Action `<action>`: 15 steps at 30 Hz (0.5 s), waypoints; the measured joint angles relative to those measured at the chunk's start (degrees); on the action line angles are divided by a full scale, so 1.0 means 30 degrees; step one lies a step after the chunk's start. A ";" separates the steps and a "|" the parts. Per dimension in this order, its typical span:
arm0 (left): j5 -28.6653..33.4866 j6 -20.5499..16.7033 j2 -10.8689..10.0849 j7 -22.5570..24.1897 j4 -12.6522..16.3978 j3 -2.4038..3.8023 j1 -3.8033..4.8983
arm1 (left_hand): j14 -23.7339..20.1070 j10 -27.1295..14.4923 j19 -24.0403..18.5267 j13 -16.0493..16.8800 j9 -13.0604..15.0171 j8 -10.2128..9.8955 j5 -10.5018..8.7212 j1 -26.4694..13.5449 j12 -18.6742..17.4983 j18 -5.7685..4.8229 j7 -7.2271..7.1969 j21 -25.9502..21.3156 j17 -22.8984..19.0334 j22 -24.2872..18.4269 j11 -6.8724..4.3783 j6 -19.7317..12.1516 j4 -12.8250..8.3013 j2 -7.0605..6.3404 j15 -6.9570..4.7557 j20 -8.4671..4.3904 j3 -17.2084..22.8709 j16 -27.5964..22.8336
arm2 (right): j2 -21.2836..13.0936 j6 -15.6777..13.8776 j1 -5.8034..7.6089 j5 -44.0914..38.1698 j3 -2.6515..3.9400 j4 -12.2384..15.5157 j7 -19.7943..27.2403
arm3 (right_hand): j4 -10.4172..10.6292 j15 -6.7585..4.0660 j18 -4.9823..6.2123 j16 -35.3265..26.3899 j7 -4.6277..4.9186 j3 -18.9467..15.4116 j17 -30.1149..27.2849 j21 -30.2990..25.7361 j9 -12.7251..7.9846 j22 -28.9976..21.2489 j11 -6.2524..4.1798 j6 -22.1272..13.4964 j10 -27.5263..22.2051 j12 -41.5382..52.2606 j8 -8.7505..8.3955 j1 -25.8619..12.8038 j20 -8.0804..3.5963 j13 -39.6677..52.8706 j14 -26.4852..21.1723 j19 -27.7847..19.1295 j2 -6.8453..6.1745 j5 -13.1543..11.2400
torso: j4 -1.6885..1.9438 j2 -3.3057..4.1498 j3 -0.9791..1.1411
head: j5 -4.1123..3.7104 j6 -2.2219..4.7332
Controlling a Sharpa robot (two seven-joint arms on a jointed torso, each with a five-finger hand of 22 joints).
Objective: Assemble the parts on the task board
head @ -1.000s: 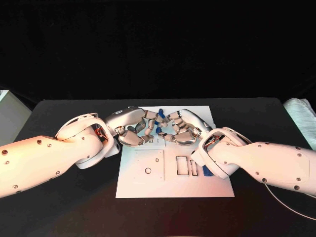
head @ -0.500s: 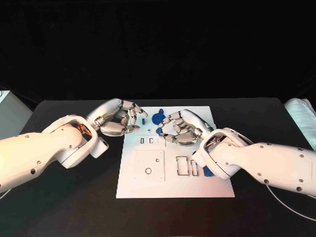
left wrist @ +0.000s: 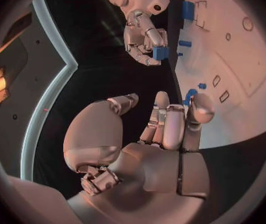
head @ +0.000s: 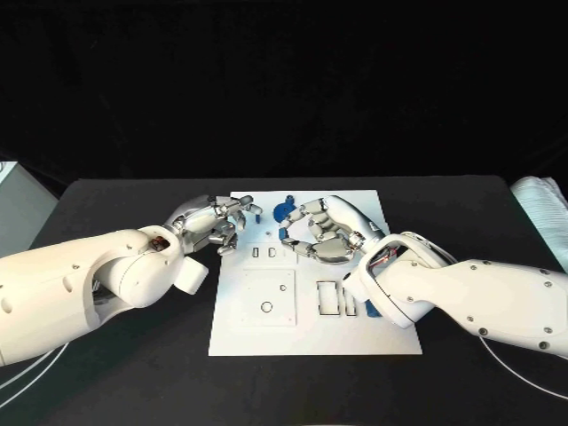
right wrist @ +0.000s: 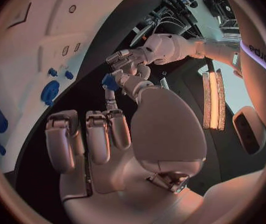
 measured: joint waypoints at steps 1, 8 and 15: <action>0.0366 0.0143 0.0091 -0.0165 -0.0011 -0.0002 -0.0010 | 0.0203 0.0095 0.0322 0.0000 0.0000 0.0083 0.0000 -0.0152 0.0052 -0.0026 0.0029 0.0159 0.0163 0.0311 -0.0096 0.0106 0.0258 0.0151 -0.0066 -0.0054 -0.0248 0.0130 | -0.0001 -0.0047 0.0000 -0.0010 0.0000 0.0034 0.0047 | 0.0000 0.0001 0.0000 0.0000 0.0000 0.0000 0.0000 0.0000 0.0000 0.0000 0.0000 0.0000 0.0000 0.0000 0.0000 0.0000 0.0000 0.0000 0.0000 0.0000 0.0000 0.0000 | 0.0007 -0.0002 -0.0002 | 0.0000 -0.0011; 0.2180 0.0846 0.0649 -0.1204 -0.0074 -0.0011 -0.0059 | 0.0830 0.1684 0.1668 0.1154 -0.0286 0.0105 0.0000 -0.2127 0.0513 -0.0473 0.0068 0.0901 0.0288 0.1804 -0.0284 0.0383 0.1507 0.1123 -0.0301 -0.0330 -0.1846 0.0591 | 0.0048 -0.0432 -0.0013 -0.0161 0.0003 0.0224 0.0357 | 0.0000 0.0000 0.0000 0.0000 0.0002 0.0000 -0.0001 0.0000 0.0005 -0.0002 0.0000 -0.0002 0.0000 0.0000 -0.0002 0.0000 0.0000 0.0000 0.0000 0.0000 0.0000 0.0000 | 0.0031 -0.0026 -0.0004 | 0.0044 -0.0064; 0.2939 0.1396 0.1064 -0.1791 -0.0055 -0.0002 -0.0065 | 0.0936 0.3579 0.2523 0.3174 -0.0491 -0.0045 0.0000 -0.3901 0.1222 -0.0620 -0.0043 0.1518 0.0287 0.2918 -0.0504 0.1108 0.1537 0.2139 -0.0406 -0.0501 -0.3029 0.0963 | 0.0134 -0.0699 -0.0018 -0.0340 0.0004 0.0272 0.0570 | -0.0055 0.0000 0.0000 0.0000 0.0021 0.0055 -0.0002 0.0000 0.0011 -0.0004 0.0000 -0.0021 0.0000 0.0000 -0.0019 0.0000 0.0000 0.0000 0.0000 0.0000 0.0000 -0.0001 | 0.0038 -0.0027 -0.0002 | 0.0068 -0.0088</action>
